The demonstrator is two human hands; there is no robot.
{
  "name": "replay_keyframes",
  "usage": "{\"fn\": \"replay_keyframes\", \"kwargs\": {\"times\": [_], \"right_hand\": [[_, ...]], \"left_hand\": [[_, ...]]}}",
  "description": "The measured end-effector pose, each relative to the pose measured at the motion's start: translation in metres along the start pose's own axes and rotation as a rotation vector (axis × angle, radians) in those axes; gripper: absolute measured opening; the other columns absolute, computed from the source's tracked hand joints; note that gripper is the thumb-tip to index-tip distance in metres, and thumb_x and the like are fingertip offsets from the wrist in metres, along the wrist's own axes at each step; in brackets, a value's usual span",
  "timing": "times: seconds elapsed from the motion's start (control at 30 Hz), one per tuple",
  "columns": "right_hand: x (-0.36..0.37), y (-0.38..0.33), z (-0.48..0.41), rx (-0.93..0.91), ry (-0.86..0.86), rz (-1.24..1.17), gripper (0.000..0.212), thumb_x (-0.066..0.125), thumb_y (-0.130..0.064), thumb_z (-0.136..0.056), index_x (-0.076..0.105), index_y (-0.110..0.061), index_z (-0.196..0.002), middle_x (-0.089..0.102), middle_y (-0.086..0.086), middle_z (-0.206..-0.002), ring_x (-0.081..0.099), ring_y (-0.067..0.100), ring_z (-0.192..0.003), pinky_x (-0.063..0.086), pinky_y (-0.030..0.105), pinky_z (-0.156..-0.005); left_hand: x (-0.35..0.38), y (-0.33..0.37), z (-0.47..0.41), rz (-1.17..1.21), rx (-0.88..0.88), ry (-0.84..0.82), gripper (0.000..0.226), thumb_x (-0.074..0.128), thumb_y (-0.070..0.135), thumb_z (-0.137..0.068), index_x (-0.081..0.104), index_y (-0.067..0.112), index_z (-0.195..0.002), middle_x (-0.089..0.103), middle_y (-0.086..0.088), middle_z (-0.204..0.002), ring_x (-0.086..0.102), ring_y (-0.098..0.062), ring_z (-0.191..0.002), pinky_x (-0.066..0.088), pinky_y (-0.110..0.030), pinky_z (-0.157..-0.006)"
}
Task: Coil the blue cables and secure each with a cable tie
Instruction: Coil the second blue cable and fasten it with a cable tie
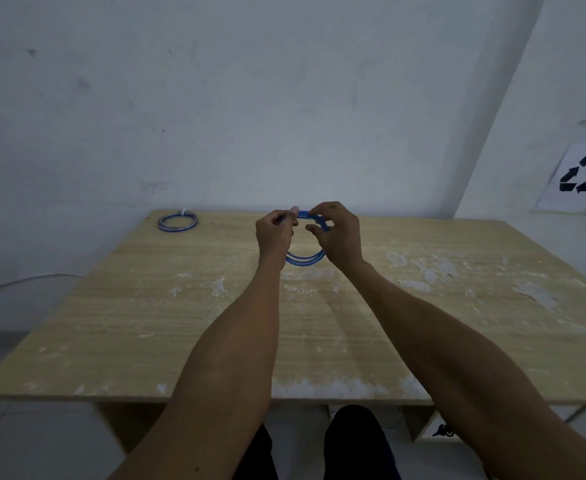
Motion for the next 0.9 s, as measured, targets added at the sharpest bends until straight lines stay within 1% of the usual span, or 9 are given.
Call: {"fn": "replay_keyframes", "kwargs": {"times": [0.13,0.2,0.3,0.37,0.43,0.67,0.73,0.8,0.9], "right_hand": [[-0.005,-0.018,0.002,-0.253,0.049,0.321,0.014,0.082,-0.013,-0.081,0.078,-0.015,-0.094,0.071,0.002,-0.115,0.072,0.018,-0.076,0.052,0.028,-0.054],[-0.003,-0.021,0.002,-0.295,0.042,0.418,0.002,0.077,-0.013,-0.086,0.075,-0.014,-0.085,0.072,0.001,-0.114,0.072,0.020,-0.073,0.051,0.028,-0.050],[-0.001,-0.023,0.001,-0.299,0.037,0.533,0.007,0.076,-0.013,-0.087,0.072,-0.015,-0.081,0.072,-0.002,-0.103,0.066,0.020,-0.059,0.042,0.023,-0.043],[-0.004,-0.029,-0.001,-0.293,0.076,0.569,0.012,0.077,-0.010,-0.085,0.069,-0.015,-0.078,0.071,-0.003,-0.091,0.059,0.019,-0.049,0.028,0.020,-0.043],[-0.006,-0.035,-0.004,-0.323,0.087,0.601,0.014,0.077,-0.008,-0.084,0.067,-0.014,-0.076,0.069,-0.002,-0.084,0.055,0.019,-0.045,0.022,0.020,-0.045],[-0.002,-0.037,-0.003,-0.501,0.049,0.599,0.010,0.070,-0.006,-0.084,0.068,-0.012,-0.076,0.068,0.001,-0.072,0.054,0.021,-0.043,0.020,0.022,-0.046],[-0.001,-0.029,-0.004,-0.480,0.017,0.533,0.012,0.068,-0.007,-0.088,0.066,-0.011,-0.077,0.067,0.003,-0.070,0.055,0.024,-0.044,0.026,0.024,-0.042],[-0.001,-0.016,-0.004,-0.347,0.016,0.402,0.011,0.064,-0.012,-0.093,0.064,-0.009,-0.082,0.066,0.005,-0.068,0.055,0.028,-0.046,0.039,0.031,-0.040],[0.001,-0.003,-0.003,-0.114,-0.031,0.150,0.013,0.060,-0.016,-0.098,0.054,-0.008,-0.090,0.065,0.007,-0.067,0.056,0.029,-0.050,0.043,0.035,-0.046]], "left_hand": [[0.003,0.001,0.003,0.029,-0.015,-0.009,0.025,0.072,0.030,-0.092,0.077,0.006,-0.092,0.071,-0.007,-0.076,0.053,-0.012,-0.056,0.042,-0.023,-0.052],[0.005,0.002,0.003,0.018,-0.015,-0.015,0.024,0.072,0.031,-0.092,0.077,0.007,-0.092,0.072,-0.007,-0.077,0.053,-0.012,-0.056,0.042,-0.022,-0.051],[0.009,0.006,0.003,0.020,-0.025,-0.049,0.022,0.073,0.030,-0.092,0.077,0.009,-0.087,0.072,-0.009,-0.076,0.050,-0.010,-0.050,0.040,-0.022,-0.047],[0.010,0.006,0.003,0.016,-0.031,-0.064,0.021,0.073,0.031,-0.091,0.078,0.011,-0.084,0.072,-0.008,-0.075,0.047,-0.010,-0.048,0.038,-0.023,-0.045],[0.010,0.005,0.004,0.019,-0.041,-0.068,0.021,0.074,0.031,-0.091,0.078,0.011,-0.084,0.072,-0.008,-0.074,0.047,-0.010,-0.048,0.037,-0.023,-0.045],[0.004,0.002,0.004,0.014,-0.014,-0.044,0.018,0.076,0.030,-0.089,0.077,0.011,-0.088,0.070,-0.004,-0.075,0.052,-0.013,-0.056,0.041,-0.026,-0.053],[0.001,0.001,0.003,0.013,-0.008,-0.024,0.019,0.076,0.030,-0.088,0.076,0.012,-0.089,0.072,-0.006,-0.077,0.054,-0.013,-0.058,0.043,-0.027,-0.056],[0.000,0.003,0.002,0.013,0.000,-0.013,0.019,0.076,0.030,-0.089,0.076,0.010,-0.089,0.073,-0.006,-0.077,0.055,-0.012,-0.057,0.044,-0.027,-0.057],[0.000,0.010,0.001,0.028,0.006,-0.003,0.022,0.075,0.029,-0.089,0.075,0.008,-0.085,0.072,-0.003,-0.074,0.054,-0.009,-0.053,0.044,-0.024,-0.053]]}}
Point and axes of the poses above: each hand's wrist, its own z-axis away from the middle knuckle, its own x-axis out of the palm, y = z × x, the point moved 6 cm from there along -z, towards the middle knuckle
